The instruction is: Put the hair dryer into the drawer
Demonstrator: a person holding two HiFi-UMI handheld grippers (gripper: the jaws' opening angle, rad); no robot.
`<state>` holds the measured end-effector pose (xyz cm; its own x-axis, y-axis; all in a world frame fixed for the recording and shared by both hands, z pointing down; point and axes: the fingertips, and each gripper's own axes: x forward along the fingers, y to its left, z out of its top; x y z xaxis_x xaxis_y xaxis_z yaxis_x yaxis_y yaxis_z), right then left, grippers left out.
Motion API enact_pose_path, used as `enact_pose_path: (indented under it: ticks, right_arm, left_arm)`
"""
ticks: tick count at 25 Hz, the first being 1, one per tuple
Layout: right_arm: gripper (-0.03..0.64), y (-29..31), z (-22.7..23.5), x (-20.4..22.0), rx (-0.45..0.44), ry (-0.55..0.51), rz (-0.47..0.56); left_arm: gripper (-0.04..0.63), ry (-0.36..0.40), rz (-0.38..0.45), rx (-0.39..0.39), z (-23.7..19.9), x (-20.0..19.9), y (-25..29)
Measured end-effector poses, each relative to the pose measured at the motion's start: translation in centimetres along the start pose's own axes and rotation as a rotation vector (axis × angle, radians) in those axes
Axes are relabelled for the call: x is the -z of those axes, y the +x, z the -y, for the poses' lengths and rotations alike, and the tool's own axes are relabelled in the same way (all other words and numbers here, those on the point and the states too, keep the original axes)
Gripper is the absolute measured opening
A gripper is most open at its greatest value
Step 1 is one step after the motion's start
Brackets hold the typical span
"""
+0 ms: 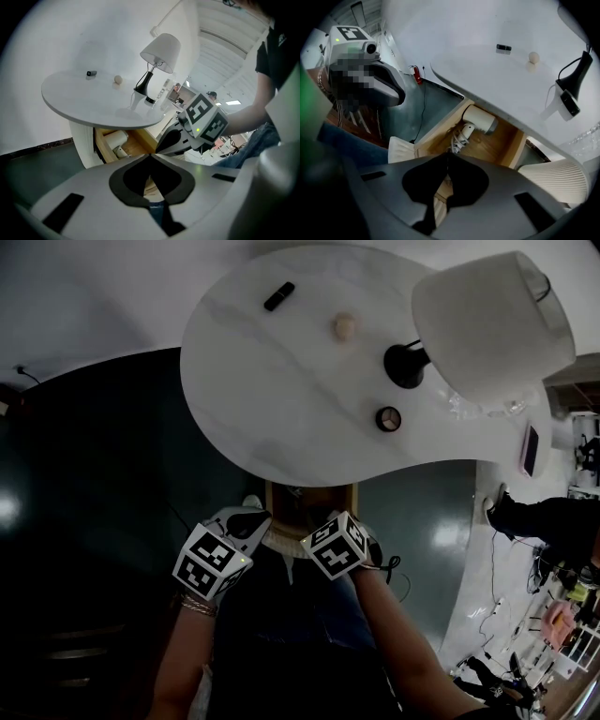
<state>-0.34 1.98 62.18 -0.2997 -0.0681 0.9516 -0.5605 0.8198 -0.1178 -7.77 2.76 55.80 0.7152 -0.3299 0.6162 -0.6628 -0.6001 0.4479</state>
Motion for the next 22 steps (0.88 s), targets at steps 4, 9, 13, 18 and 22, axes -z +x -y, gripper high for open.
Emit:
enact_pose_path:
  ticks: [4,9,13,18,22]
  right_arm:
    - [0.018,-1.2,0.0,0.0,0.012,-0.001,0.021]
    - [0.018,-2.3,-0.3,-0.2,0.018,0.002,0.05]
    - [0.018,-3.5,-0.6,-0.3,0.017,0.001,0.071]
    - [0.018,-5.0,-0.6,0.3,0.021,0.011,0.09]
    - [0.018,-6.1,-0.4,0.7,0.025,0.014,0.104]
  left_arm:
    - [0.015,0.009,0.013,0.0,1.0,-0.6,-0.4]
    - [0.015,0.016,0.01,-0.009,1.6,-0.5,-0.8]
    - [0.015,0.029,0.023,-0.01,2.3,-1.3,-1.2]
    - [0.015,0.041,0.038,-0.027,3.0,-1.9,-1.8]
    - [0.015,0.034,0.047,-0.028,3.7,-2.1,-1.9]
